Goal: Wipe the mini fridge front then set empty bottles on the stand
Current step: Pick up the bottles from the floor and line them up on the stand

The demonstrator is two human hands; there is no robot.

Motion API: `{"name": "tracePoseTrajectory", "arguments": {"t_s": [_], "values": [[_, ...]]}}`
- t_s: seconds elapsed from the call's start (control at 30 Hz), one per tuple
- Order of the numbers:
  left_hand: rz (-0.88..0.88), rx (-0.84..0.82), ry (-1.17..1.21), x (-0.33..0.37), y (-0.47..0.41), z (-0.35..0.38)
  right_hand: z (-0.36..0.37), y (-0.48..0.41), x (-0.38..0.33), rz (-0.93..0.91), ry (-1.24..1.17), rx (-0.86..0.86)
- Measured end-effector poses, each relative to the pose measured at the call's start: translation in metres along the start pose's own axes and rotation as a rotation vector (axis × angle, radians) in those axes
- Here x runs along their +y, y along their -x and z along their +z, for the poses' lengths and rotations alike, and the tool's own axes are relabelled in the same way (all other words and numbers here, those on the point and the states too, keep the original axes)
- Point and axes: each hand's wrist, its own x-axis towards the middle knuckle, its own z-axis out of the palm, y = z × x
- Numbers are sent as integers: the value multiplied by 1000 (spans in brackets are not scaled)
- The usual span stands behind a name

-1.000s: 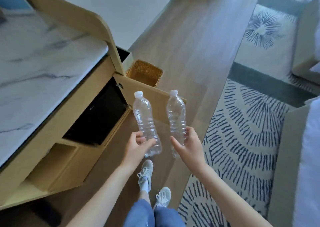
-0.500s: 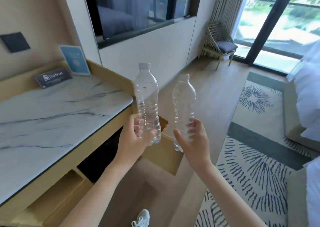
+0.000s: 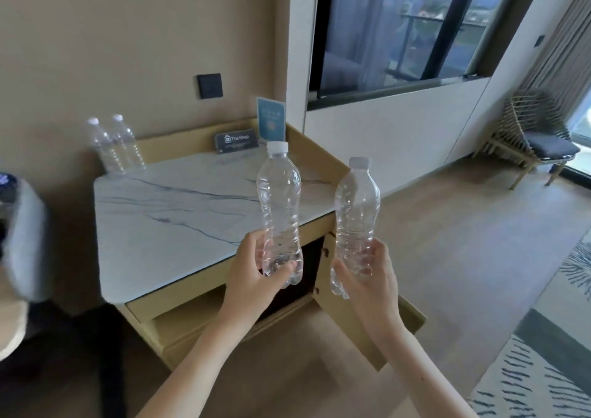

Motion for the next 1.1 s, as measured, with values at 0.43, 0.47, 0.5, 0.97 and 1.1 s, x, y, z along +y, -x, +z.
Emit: {"name": "tracePoseTrajectory", "arguments": {"t_s": [0.43, 0.47, 0.5, 0.97, 1.1], "values": [[-86, 321, -156, -93, -3, -253, 264, 13, -108, -71, -178, -354], [-90, 352, -171, -99, -4, -276, 288, 16, -119, -82, -193, -366], [-90, 387, -185, -103, -6, -299, 311, 18, -131, -87, -205, -383], [-199, 514, -264, -156, -89, -419, 437, -37, -193, -112, -207, -483], [-204, 514, -242, -167, -128, -410, 465, -86, -180, -61, -226, -495]]}}
